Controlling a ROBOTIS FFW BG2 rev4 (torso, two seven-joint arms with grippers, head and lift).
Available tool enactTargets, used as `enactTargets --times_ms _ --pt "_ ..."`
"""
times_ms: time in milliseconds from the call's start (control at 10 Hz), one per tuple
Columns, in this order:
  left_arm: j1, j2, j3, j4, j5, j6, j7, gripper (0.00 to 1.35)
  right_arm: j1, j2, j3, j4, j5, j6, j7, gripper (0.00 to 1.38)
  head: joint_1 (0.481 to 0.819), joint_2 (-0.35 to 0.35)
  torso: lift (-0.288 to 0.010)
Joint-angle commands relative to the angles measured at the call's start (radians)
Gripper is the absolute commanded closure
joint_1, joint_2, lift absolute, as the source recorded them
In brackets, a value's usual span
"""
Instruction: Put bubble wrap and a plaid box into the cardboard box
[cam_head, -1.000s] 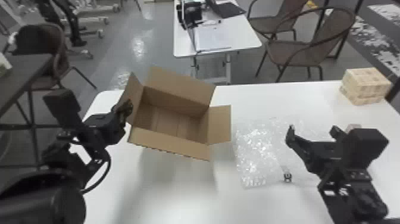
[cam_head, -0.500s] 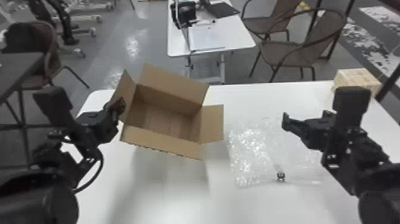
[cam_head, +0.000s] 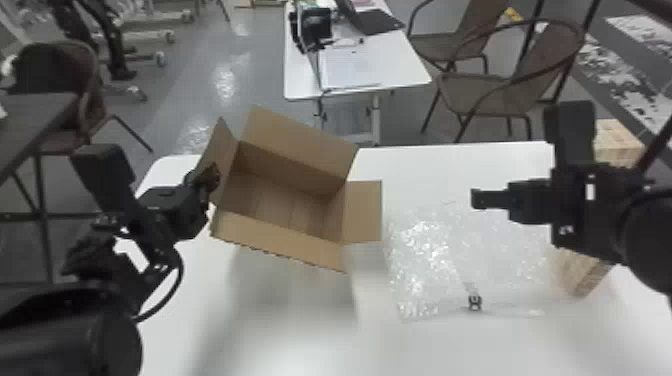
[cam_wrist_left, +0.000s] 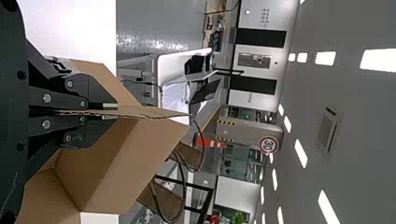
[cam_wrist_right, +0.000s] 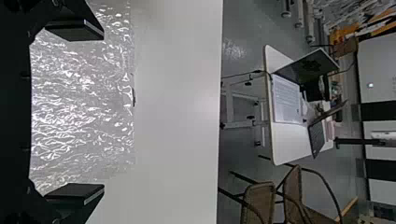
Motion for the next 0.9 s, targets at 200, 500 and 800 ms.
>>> enactTargets --times_ms 200,500,800 --pt "-0.006 0.002 -0.015 0.001 -0.012 0.002 0.005 1.22 -0.095 0.057 0.010 0.027 0.154 0.236 -0.001 0.14 0.679 0.077 -0.110" --pt "-0.004 0.005 -0.018 0.001 -0.012 0.000 0.005 1.22 -0.123 0.042 0.039 0.182 0.106 0.200 0.014 0.14 0.695 0.068 -0.110" --pt "-0.004 0.006 -0.025 0.004 -0.019 -0.003 0.005 1.22 -0.163 0.045 0.066 0.311 0.096 0.166 0.064 0.14 0.695 0.082 -0.110"
